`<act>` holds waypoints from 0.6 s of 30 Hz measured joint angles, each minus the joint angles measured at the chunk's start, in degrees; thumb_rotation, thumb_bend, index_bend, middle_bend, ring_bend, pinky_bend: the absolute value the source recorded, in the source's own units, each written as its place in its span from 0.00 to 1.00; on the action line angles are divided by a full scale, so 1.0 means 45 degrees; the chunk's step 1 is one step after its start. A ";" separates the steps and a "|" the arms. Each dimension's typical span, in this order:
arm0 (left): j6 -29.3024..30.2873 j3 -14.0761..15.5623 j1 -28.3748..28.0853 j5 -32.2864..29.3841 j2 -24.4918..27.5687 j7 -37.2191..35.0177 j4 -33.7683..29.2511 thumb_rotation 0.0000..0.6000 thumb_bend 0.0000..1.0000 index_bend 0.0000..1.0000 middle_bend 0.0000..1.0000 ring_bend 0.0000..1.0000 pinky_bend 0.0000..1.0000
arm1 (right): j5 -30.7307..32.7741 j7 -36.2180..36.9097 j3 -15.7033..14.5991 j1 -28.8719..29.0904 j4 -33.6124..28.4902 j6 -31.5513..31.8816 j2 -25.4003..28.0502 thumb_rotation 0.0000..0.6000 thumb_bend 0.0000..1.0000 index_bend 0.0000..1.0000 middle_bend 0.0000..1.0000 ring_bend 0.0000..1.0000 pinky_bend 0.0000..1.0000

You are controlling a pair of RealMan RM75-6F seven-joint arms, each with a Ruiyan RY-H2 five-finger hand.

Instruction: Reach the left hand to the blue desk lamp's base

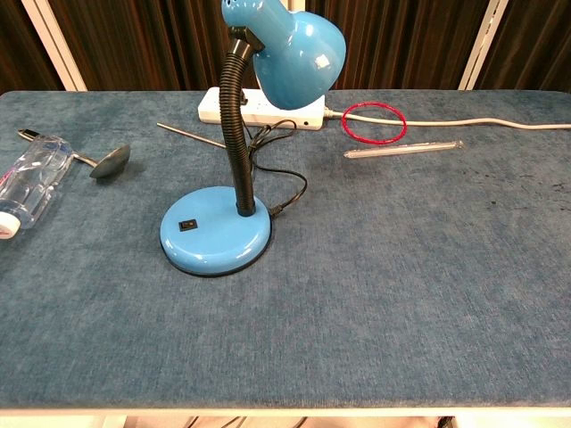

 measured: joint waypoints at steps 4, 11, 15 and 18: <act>-0.0065 0.0057 -0.0005 0.0038 0.0089 -0.0291 -0.0078 1.00 0.00 0.06 0.02 0.00 0.00 | 0.0033 0.0080 0.0018 -0.0012 0.0037 0.0029 -0.0005 1.00 0.12 0.00 0.00 0.00 0.00; -0.0088 0.0215 -0.0037 0.0380 0.0259 -0.0444 -0.0332 1.00 0.00 0.06 0.02 0.00 0.00 | 0.0036 0.0212 0.0012 -0.0025 0.0085 0.0054 0.0011 1.00 0.12 0.00 0.00 0.00 0.00; -0.0005 0.0256 -0.0140 0.0809 0.0249 -0.0705 -0.0354 1.00 0.06 0.07 0.10 0.05 0.09 | 0.0095 0.0274 0.0045 -0.0011 0.0073 0.0031 0.0045 1.00 0.12 0.00 0.00 0.00 0.00; 0.0234 0.0363 -0.0308 0.1729 0.0122 -0.1438 -0.0129 1.00 0.16 0.13 0.39 0.44 0.49 | 0.0200 0.0329 0.0103 0.0036 0.0030 -0.0049 0.0078 1.00 0.12 0.00 0.00 0.00 0.00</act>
